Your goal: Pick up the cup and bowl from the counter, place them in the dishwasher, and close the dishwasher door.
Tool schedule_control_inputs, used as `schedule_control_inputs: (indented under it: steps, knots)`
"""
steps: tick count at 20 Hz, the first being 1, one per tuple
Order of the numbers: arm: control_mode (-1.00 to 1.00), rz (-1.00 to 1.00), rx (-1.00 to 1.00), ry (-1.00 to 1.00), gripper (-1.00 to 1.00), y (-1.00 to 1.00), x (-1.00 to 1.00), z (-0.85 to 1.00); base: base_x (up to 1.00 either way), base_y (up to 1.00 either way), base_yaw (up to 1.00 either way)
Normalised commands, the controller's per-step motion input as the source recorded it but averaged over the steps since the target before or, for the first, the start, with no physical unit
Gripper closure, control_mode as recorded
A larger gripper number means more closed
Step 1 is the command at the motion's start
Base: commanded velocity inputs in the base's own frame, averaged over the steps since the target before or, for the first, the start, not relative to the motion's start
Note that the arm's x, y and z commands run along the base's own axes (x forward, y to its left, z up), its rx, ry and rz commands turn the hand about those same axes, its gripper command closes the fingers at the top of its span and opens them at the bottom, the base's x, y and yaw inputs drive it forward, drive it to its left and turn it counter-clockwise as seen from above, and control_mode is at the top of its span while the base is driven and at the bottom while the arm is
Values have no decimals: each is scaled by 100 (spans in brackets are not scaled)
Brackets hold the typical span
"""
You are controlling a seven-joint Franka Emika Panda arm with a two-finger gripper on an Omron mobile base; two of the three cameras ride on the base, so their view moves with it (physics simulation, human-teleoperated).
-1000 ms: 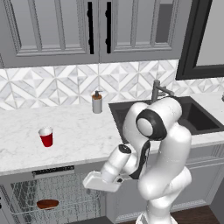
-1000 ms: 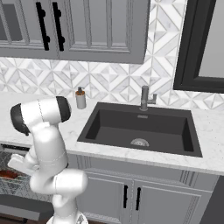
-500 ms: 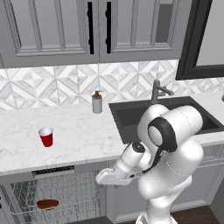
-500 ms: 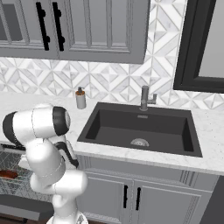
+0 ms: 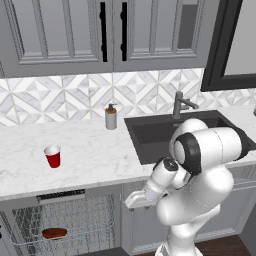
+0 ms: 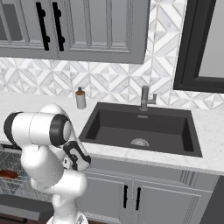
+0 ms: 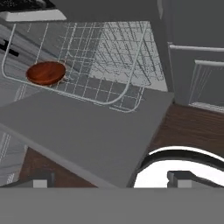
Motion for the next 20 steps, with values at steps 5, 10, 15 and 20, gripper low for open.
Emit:
schedule_control_inputs:
  steps: [5,10,15,20]
  knots:
    - [-100,3,-56,3,-100,26,42,100,0,0,0]
    - [-100,22,-50,4,-100,5,55,100,0,0,0]
    - [-100,41,-44,-1,-100,10,22,100,0,0,0]
    - [-100,24,-3,0,-100,0,15,100,0,0,0]
